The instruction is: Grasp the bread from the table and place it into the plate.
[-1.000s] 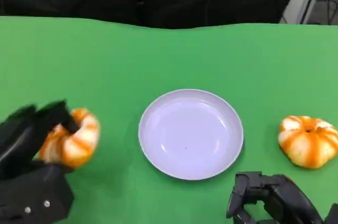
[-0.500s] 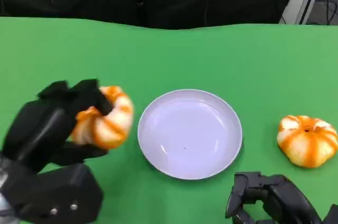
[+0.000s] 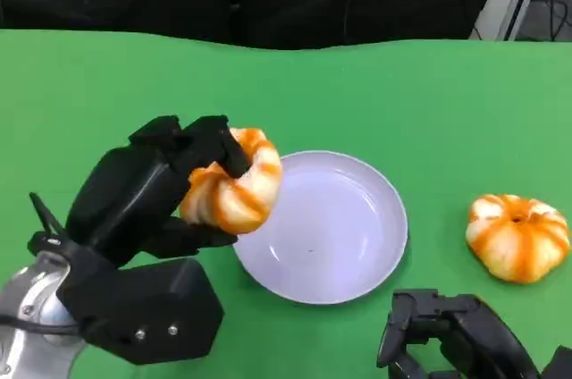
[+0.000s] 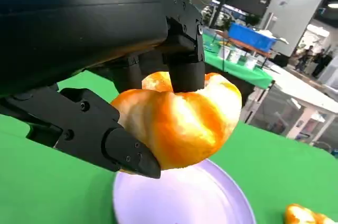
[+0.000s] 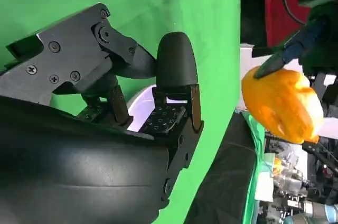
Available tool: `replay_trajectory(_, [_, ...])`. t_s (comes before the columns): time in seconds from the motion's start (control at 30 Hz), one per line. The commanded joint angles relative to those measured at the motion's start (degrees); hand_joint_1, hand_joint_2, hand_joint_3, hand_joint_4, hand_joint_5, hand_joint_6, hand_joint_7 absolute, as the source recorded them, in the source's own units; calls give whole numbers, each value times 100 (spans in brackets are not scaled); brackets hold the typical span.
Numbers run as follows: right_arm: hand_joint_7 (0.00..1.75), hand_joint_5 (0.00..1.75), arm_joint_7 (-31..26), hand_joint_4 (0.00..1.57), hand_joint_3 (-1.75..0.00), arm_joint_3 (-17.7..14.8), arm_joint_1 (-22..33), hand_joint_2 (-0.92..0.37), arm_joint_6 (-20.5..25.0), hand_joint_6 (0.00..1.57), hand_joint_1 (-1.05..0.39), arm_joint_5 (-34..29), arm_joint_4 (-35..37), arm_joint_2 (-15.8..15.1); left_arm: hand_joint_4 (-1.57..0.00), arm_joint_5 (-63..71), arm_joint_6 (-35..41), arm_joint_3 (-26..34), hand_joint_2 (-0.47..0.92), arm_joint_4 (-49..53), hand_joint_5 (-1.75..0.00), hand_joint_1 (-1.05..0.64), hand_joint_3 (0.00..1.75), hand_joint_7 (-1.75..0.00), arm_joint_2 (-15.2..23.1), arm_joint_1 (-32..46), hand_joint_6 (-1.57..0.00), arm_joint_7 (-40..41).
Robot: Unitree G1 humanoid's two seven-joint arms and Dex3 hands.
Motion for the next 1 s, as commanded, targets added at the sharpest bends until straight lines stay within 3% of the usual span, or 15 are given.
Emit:
replay_trajectory(0.03, [125, 154, -94, 85, -110, 21, 11, -54, -106, 87, -12, -102, 31, -25, -55, 46, -186, -211, 82, 358, -175, -4, 0, -170, -186, -332, -47, 94])
replay_trajectory(0.3, [122, 153, -139, 85, -111, 40, -23, -53, -126, 89, -14, -141, 104, 11, -53, 178, -319, -583, 84, 1041, -175, -10, 1, -168, -449, -741, -45, 63])
replay_trajectory(0.77, [120, 153, -151, 85, -113, 46, -31, -52, -144, 90, -14, -148, 127, 14, -53, 185, -376, -577, 84, 1107, -175, -10, 0, -167, -454, -764, -46, 85])
replay_trajectory(0.87, [118, 151, -237, 87, -108, 81, 1, -55, -69, 89, -16, -242, 79, 29, -51, 365, -451, -1106, 83, 2629, -175, -7, 0, -166, -1025, -1446, -44, 206])
replay_trajectory(1.0, [117, 150, -278, 88, -106, 118, 30, -57, -18, 89, -16, -266, 12, 31, -48, 428, -587, -1234, 83, 3258, -175, -6, 0, -166, -1168, -1736, -43, 364])
